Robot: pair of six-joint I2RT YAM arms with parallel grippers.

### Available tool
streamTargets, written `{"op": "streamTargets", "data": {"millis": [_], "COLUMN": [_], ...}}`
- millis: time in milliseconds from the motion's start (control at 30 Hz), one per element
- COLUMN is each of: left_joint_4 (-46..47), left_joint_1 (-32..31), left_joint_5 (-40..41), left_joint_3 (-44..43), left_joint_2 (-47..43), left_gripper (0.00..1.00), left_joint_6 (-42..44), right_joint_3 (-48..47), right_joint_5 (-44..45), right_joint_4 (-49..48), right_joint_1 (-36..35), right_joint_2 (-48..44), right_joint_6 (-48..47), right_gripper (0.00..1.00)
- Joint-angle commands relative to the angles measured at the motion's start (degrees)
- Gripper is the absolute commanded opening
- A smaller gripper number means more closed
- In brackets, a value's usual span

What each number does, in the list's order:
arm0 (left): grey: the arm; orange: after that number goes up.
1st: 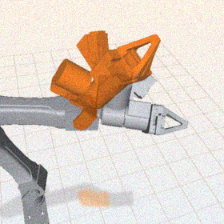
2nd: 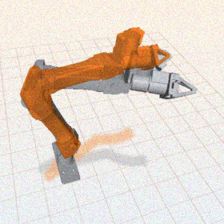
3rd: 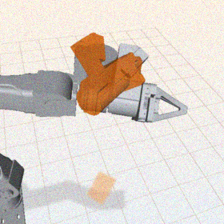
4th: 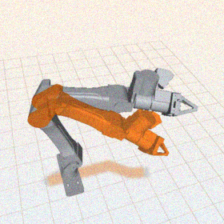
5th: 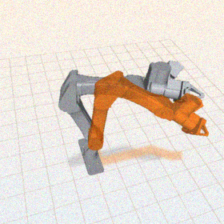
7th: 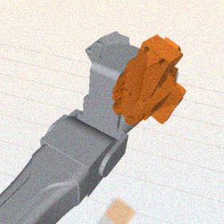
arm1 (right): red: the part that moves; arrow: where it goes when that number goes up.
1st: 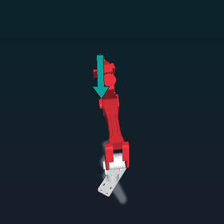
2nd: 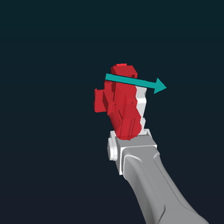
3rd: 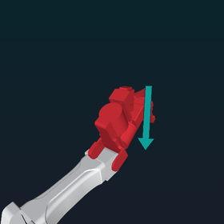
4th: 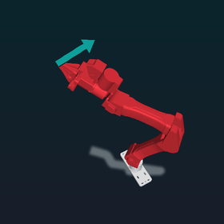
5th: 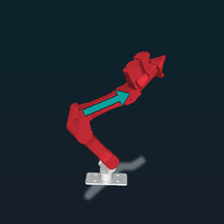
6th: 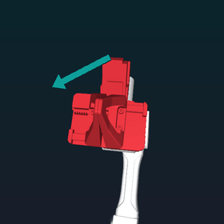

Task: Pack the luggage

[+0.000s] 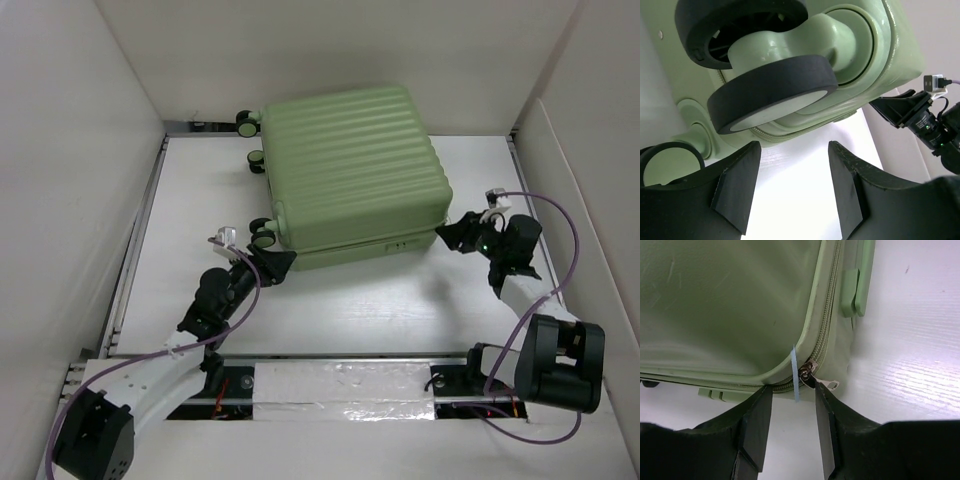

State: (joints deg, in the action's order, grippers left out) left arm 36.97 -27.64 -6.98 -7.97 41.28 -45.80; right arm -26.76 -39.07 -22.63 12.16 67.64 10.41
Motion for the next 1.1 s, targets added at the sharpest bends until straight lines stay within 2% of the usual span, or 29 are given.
{"op": "streamTargets", "data": {"millis": [0, 100, 133, 200, 233, 267, 333, 400, 567, 700, 733, 800, 867, 900, 1067], "left_joint_4": [0.0, 0.3, 1.0, 1.2, 1.0, 0.8, 1.0, 1.1, 1.2, 1.3, 1.5, 1.5, 1.4, 1.4, 1.6], "left_joint_1": [-0.4, -1.7, -1.7, -2.3, -2.3, -2.3, -2.9, -2.9, -2.9, -2.9, -2.9, -2.9, -2.9, -2.9, -2.9], "left_joint_5": [1.0, 1.5, 1.6, 1.8, 2.1, 2.3, 2.8, 2.9, 3.3, 3.3, 3.3, 3.5, 3.3, 3.4, 3.2], "left_joint_3": [-1.2, -1.1, -0.7, -0.6, -0.6, -0.6, -0.3, 0.0, 0.1, 0.5, 0.8, 0.8, 0.9, 0.9, 0.9], "left_joint_2": [-1.2, -1.0, -1.0, -1.3, -1.4, -1.5, -1.6, -1.6, -1.9, -2.1, -2.2, -2.2, -2.2, -2.3, -2.2], "left_gripper": [0.52, 0.51, 0.51, 0.50, 0.50, 0.50, 0.49, 0.48, 0.46, 0.44, 0.44, 0.43, 0.43, 0.43, 0.42], "left_joint_6": [2.4, 2.7, 2.6, 2.5, 2.8, 3.0, 3.1, 3.1, 3.3, 3.2, 3.1, 2.9, 2.9, 2.9, 2.8], "right_joint_3": [-1.3, 0.1, -0.5, -3.1, -3.1, -3.0, -3.6, -4.8, -2.5, -1.7, -1.3, -0.6, 0.3, 0.0, -0.7], "right_joint_5": [-2.0, -1.8, -4.0, -9.5, -12.8, -13.2, -14.5, -18.6, -24.3, -27.7, -28.0, -29.9, -30.1, -30.4, -31.1], "right_joint_4": [-5.9, -11.7, -13.0, -13.1, -16.7, -18.2, -20.5, -20.3, -35.7, -47.6, -54.3, -61.9, -78.2, -81.2, -81.1], "right_joint_1": [4.7, 6.1, 6.6, 7.2, 7.2, 7.2, 6.7, 6.6, 6.6, 6.6, 6.6, 7.3, 8.1, 8.7, 6.9], "right_joint_2": [0.2, 1.2, 2.6, 7.8, 9.0, 10.6, 11.9, 14.6, 18.8, 23.1, 25.2, 27.9, 33.0, 34.2, 35.4], "right_joint_6": [-0.1, 2.1, 2.4, 2.2, 3.4, 3.9, 4.3, 4.2, 12.5, 20.2, 24.2, 28.8, 39.3, 42.1, 42.5], "right_gripper": [0.45, 0.47, 0.54, 0.57, 0.58, 0.57, 0.47, 0.47, 0.58, 0.58, 0.58, 0.56, 0.53, 0.53, 0.58]}}
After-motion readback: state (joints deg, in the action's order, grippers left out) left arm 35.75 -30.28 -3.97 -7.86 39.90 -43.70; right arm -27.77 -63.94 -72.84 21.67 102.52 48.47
